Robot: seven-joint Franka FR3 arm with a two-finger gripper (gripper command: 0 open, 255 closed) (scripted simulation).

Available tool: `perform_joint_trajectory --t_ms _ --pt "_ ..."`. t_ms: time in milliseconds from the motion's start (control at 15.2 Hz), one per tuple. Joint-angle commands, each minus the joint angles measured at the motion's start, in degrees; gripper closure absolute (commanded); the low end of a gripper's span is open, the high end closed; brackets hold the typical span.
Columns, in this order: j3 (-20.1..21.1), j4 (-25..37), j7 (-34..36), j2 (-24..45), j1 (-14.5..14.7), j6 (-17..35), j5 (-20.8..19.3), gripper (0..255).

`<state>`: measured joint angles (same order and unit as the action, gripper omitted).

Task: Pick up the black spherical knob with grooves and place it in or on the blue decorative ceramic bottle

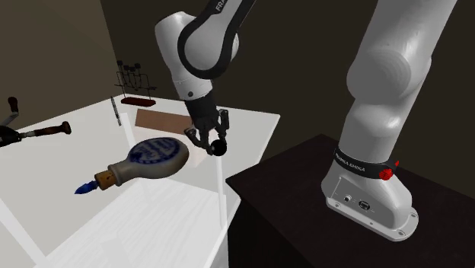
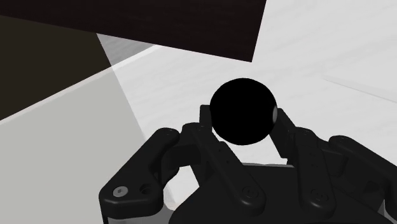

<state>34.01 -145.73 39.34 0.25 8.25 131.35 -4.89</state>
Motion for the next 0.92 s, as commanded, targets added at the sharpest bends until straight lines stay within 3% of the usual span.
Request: perform_joint_trajectory --t_ms 0,858 --pt "0.1 0.1 -1.4 -2.1 0.0 -1.8 1.7 255" --pt "-1.1 3.2 -6.6 -11.6 1.0 -12.9 7.5 255"
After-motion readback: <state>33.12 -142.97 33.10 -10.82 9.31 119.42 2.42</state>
